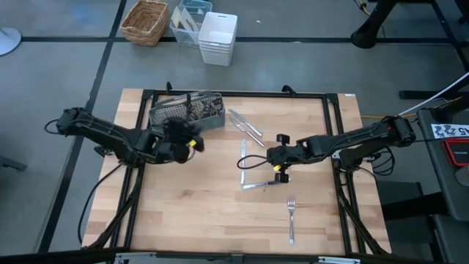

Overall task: Sort silverware
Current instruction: Put the silver table knife into the silverware rack

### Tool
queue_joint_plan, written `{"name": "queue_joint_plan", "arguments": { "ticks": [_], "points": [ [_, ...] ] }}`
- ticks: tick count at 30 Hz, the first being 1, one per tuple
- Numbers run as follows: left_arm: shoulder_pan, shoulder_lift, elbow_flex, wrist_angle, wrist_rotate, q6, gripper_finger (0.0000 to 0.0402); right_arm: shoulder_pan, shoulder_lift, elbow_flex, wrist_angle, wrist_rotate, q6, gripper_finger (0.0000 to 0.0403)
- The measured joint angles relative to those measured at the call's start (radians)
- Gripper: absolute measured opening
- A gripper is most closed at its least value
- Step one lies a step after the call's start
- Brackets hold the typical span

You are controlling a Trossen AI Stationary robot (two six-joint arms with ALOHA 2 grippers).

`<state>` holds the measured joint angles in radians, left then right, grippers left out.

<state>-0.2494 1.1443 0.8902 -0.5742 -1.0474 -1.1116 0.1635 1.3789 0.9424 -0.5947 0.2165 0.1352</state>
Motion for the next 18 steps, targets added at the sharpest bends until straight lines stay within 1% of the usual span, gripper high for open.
{"name": "queue_joint_plan", "arguments": {
  "ticks": [2, 5, 9, 11, 13, 15, 18],
  "points": [
    [-0.006, 0.018, 0.000, 0.125, 0.097, 0.069, 0.0129, 0.000, -0.022, 0.000, -0.031, -0.004, 0.023, 0.0046],
    [-0.004, 0.061, 0.001, 0.311, 0.233, 0.136, 0.0129, 0.001, -0.043, 0.000, -0.067, -0.038, 0.048, 0.0046],
    [0.003, 0.150, 0.001, 0.497, 0.396, 0.150, 0.0129, 0.001, -0.047, 0.000, -0.101, -0.137, 0.052, 0.0046],
    [0.013, 0.199, 0.001, 0.560, 0.483, 0.134, 0.0129, 0.012, -0.047, 0.000, -0.117, -0.195, 0.051, 0.0046],
    [0.024, 0.248, 0.001, 0.605, 0.560, 0.108, 0.0129, 0.037, -0.047, 0.000, -0.131, -0.224, 0.040, 0.0046],
    [0.038, 0.299, 0.006, 0.631, 0.628, 0.083, 0.0129, 0.077, -0.047, 0.000, -0.154, -0.236, 0.024, 0.0046],
    [0.060, 0.367, 0.024, 0.634, 0.713, 0.050, 0.0129, 0.145, -0.057, -0.001, -0.190, -0.224, 0.018, 0.0046]
  ]
}}
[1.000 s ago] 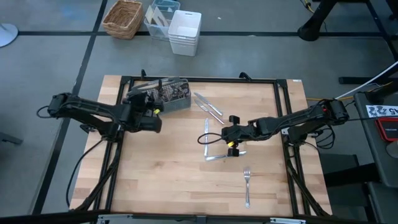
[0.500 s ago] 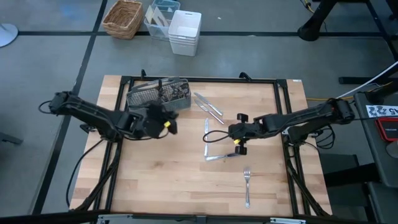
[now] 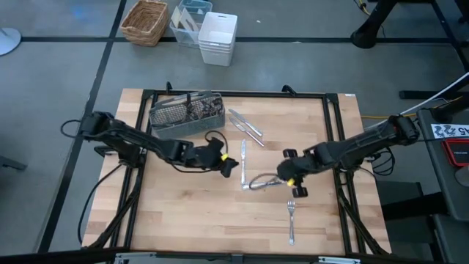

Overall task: Sort silverware
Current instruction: Put the silver table knife into the silverware rack

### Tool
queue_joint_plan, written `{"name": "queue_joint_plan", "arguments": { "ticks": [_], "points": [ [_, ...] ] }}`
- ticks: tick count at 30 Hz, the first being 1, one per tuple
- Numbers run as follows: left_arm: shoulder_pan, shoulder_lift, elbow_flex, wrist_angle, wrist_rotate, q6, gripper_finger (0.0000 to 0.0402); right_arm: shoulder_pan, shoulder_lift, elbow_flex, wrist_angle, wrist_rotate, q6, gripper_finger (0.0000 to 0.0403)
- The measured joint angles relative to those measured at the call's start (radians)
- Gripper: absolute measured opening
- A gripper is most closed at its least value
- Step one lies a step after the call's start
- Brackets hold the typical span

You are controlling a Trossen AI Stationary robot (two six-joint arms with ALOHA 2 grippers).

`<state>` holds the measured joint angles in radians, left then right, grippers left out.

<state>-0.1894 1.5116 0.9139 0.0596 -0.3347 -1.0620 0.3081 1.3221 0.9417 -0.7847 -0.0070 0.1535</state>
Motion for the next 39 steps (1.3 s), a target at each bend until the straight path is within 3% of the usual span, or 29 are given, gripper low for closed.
{"name": "queue_joint_plan", "arguments": {
  "ticks": [7, 13, 21, 30, 39],
  "points": [
    [0.063, 0.123, 0.091, -0.025, 0.157, -0.006, 0.0129, 0.121, -0.040, 0.000, -0.014, 0.060, 0.045, 0.0046],
    [0.121, 0.197, 0.233, -0.200, 0.230, 0.019, 0.0129, 0.173, -0.054, 0.000, -0.035, 0.086, 0.076, 0.0046],
    [0.162, 0.328, 0.389, -0.442, 0.235, -0.004, 0.0129, 0.176, -0.050, 0.000, -0.028, 0.143, 0.078, 0.0046],
    [0.164, 0.448, 0.426, -0.454, 0.254, -0.118, 0.0129, 0.176, -0.050, -0.001, -0.027, 0.174, 0.078, 0.0046],
    [0.181, 0.463, 0.428, -0.466, 0.257, -0.173, 0.0129, 0.176, -0.050, -0.001, -0.025, 0.174, 0.076, 0.0046]
  ]
}}
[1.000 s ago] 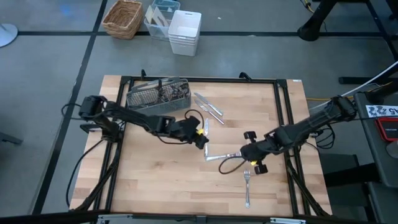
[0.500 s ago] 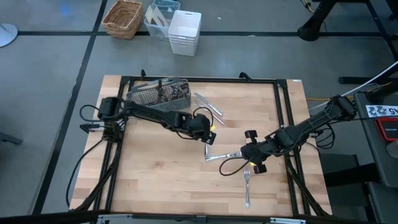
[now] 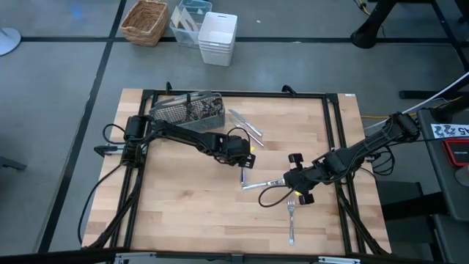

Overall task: Sort silverware
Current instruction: Put the silver table knife into the silverware rack

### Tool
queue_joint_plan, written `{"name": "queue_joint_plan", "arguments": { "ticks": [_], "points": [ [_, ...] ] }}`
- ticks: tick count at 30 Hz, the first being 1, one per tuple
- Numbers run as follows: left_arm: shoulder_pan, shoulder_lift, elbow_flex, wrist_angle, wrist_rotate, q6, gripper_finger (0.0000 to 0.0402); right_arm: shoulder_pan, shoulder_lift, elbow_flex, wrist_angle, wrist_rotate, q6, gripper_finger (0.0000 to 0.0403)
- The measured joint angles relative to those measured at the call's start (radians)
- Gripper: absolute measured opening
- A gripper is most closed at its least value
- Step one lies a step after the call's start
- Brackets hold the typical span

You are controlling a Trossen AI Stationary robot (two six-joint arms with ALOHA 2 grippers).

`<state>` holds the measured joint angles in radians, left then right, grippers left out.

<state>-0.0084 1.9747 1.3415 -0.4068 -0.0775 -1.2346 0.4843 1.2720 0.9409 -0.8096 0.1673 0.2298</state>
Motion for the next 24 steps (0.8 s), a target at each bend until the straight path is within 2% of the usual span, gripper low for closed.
{"name": "queue_joint_plan", "arguments": {
  "ticks": [24],
  "points": [
    [-0.004, 0.069, 0.000, 0.056, 0.000, -0.069, 0.0129, 0.000, 0.001, 0.000, 0.000, 0.002, -0.003, 0.0046]
  ]
}}
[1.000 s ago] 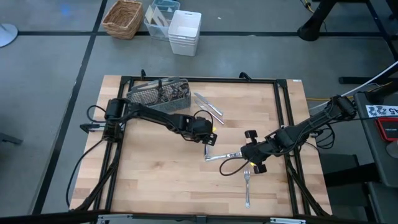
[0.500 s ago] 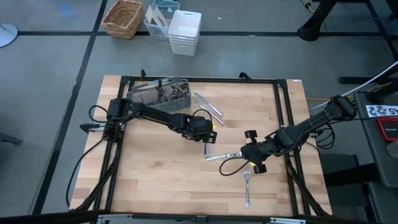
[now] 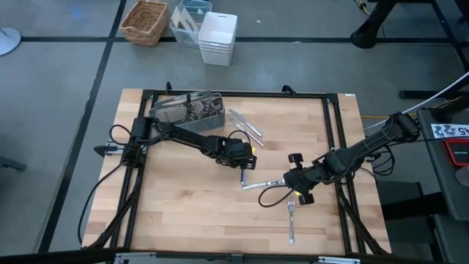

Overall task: Sort silverware
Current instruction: Put the silver table knife into the silverware rack

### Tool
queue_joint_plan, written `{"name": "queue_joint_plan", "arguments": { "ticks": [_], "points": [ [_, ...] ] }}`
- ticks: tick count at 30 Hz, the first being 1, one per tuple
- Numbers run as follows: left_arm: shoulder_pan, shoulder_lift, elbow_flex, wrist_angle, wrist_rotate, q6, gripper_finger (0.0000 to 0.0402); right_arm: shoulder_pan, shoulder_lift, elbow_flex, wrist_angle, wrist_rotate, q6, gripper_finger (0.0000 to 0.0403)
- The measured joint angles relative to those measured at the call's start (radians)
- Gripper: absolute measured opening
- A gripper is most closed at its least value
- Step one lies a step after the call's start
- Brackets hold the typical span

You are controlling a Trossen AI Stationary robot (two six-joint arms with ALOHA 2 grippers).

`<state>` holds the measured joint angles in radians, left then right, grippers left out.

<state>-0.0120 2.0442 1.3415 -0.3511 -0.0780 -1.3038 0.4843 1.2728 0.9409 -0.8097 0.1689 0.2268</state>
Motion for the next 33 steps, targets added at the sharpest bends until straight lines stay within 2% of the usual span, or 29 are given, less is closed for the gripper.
{"name": "queue_joint_plan", "arguments": {
  "ticks": [23, 27, 30, 33],
  "points": [
    [0.000, 0.028, 0.005, -0.050, 0.010, -0.050, 0.0129, 0.000, 0.000, 0.000, -0.001, -0.001, 0.000, 0.0046],
    [0.000, 0.033, 0.035, -0.076, 0.011, 0.005, 0.0129, 0.000, 0.000, 0.000, -0.001, -0.001, 0.000, 0.0046],
    [-0.001, 0.037, 0.082, -0.092, -0.025, 0.058, 0.0129, 0.000, 0.000, 0.000, -0.002, -0.001, 0.000, 0.0046],
    [-0.001, 0.035, 0.129, -0.058, -0.035, 0.090, 0.0129, 0.000, 0.000, 0.000, -0.002, -0.002, 0.000, 0.0046]
  ]
}}
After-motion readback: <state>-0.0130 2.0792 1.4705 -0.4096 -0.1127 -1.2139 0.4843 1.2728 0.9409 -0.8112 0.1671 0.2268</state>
